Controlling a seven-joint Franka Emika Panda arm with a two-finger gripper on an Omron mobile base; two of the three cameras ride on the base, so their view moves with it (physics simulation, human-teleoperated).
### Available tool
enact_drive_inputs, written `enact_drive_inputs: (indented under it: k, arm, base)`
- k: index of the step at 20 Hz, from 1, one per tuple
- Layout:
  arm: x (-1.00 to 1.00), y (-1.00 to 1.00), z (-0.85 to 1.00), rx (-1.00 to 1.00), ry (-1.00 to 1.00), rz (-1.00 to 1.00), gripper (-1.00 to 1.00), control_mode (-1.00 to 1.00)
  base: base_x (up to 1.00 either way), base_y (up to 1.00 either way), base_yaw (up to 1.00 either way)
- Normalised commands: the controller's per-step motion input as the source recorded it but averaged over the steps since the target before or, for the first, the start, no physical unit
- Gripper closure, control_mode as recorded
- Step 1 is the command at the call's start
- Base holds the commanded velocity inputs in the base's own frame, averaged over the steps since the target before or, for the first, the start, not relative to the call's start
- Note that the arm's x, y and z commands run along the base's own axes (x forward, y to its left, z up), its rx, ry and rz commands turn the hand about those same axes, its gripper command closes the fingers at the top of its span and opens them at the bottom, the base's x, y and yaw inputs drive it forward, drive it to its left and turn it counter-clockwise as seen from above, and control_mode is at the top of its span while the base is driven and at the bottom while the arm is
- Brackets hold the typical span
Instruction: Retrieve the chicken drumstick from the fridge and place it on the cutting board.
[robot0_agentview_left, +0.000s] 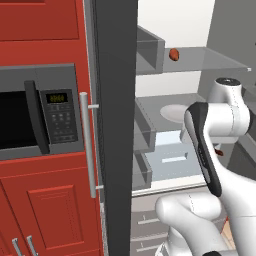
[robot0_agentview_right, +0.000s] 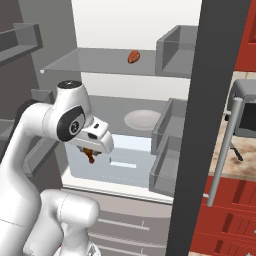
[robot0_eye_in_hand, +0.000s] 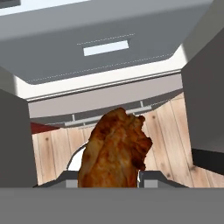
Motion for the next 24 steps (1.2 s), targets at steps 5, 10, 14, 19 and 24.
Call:
enact_drive_inputs:
  k: [5,10,14,19,24]
  arm:
    - [0.0,0.0,0.0,0.0,0.0,0.0,1.0,-1.0]
    - [0.0,0.0,0.0,0.0,0.0,0.0,1.0,-1.0]
    - [0.0,0.0,0.0,0.0,0.0,0.0,1.0,-1.0]
    - [0.0,0.0,0.0,0.0,0.0,0.0,1.0,-1.0]
    - [0.0,0.0,0.0,0.0,0.0,0.0,1.0,1.0]
  base:
    - [0.0,0.0,0.0]
    - [0.0,0.0,0.0]
    - [0.0,0.0,0.0]
    - [0.0,0.0,0.0]
    - [-0.03,0.0,0.0]
